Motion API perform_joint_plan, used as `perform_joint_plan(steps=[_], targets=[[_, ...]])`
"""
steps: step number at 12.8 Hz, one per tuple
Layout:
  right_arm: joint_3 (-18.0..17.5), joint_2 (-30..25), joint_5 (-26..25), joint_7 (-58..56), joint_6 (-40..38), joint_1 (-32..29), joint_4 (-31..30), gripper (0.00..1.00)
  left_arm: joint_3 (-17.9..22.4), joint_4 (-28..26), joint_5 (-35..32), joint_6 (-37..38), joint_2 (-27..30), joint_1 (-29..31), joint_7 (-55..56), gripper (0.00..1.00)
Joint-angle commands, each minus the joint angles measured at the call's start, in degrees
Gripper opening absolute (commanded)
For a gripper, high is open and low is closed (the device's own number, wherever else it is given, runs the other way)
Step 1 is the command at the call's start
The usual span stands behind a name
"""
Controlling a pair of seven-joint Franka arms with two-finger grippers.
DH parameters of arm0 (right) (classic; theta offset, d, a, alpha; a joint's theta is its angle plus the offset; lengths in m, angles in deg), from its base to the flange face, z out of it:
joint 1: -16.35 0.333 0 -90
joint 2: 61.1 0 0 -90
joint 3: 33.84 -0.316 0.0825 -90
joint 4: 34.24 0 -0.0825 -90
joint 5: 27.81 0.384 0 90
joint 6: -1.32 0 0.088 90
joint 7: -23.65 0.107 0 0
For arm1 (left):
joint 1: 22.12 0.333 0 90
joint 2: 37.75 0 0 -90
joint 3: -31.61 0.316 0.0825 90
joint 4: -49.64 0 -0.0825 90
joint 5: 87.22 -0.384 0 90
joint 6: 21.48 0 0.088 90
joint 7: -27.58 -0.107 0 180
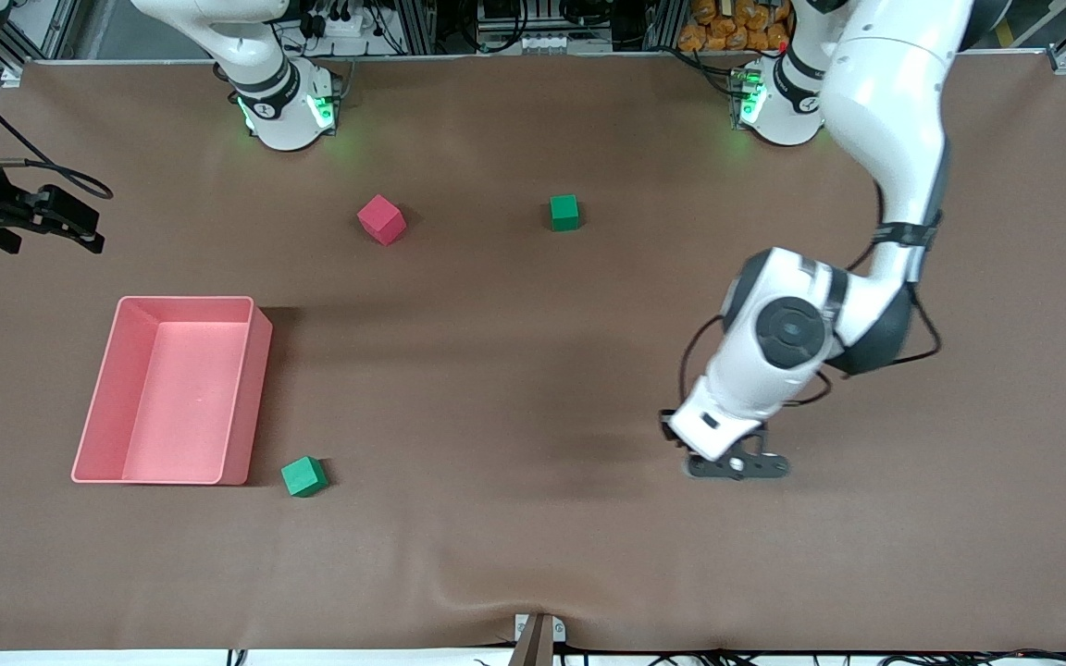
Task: Place and upright button with both arms
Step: 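Lower the button upright onto the table with the left gripper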
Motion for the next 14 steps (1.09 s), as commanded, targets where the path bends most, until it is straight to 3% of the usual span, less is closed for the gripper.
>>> perform_joint_plan(steps=[1,5,7,9,14], targets=[[-0.5,0.58,0.7,-0.46,-0.87,-1.13,1.17,1.0,0.7,-0.07,-0.37,-8.17,-0.56,-3.18,4.7,0.0],[-0.5,0.58,0.7,-0.46,-0.78,-1.04,1.17,1.0,0.97,-0.69,-7.9,-24.96,-4.25,-5.39,11.81,0.0],[-0.5,0.58,0.7,-0.46,-0.78,-1.13,1.17,1.0,0.97,-0.69,-15.89,-27.8,-5.22,-5.83,17.26,0.0],[-0.5,0.58,0.7,-0.46,-0.87,-1.13,1.09,1.0,0.97,-0.69,-25.55,-27.81,-5.23,-6.88,24.72,0.0],[-0.5,0.58,0.7,-0.46,-0.87,-1.39,1.0,1.0,0.97,-2.44,-57.16,-27.55,-5.49,-10.74,58.17,0.0]])
